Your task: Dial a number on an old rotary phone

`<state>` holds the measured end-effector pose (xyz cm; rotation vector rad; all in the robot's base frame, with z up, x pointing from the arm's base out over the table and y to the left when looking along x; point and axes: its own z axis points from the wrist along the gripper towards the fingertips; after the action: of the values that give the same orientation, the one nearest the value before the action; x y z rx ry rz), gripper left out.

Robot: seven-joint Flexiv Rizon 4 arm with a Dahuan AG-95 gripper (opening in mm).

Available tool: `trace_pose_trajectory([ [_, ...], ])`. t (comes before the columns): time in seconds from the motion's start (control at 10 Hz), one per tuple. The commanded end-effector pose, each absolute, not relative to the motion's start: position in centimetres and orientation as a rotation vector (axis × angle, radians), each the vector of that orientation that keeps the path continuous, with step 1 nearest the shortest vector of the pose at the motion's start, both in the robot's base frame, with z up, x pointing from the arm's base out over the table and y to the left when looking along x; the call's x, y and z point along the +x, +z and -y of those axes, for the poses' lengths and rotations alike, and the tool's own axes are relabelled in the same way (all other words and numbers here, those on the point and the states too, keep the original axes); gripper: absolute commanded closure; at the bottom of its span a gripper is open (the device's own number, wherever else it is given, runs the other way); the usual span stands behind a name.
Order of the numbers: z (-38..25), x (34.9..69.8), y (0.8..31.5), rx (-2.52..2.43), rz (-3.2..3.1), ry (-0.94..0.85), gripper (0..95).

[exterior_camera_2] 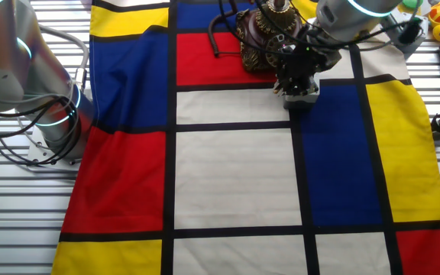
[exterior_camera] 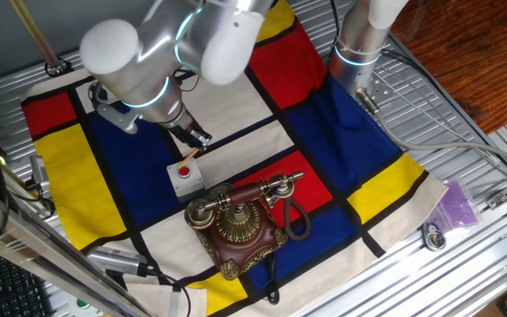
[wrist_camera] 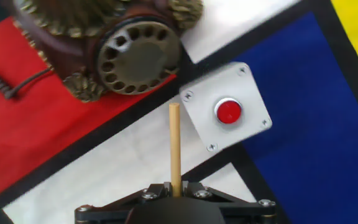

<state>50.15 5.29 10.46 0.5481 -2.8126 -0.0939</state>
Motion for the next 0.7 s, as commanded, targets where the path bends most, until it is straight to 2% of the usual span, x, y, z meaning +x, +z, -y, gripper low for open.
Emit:
trace_pose_trajectory([
  [0.1, -5.27, 50.19, 10.24, 0.394, 2.823, -0.12, 95.0],
  [0.7, -5.79, 49.62, 9.33, 0.264, 2.835, -0.137, 95.0],
])
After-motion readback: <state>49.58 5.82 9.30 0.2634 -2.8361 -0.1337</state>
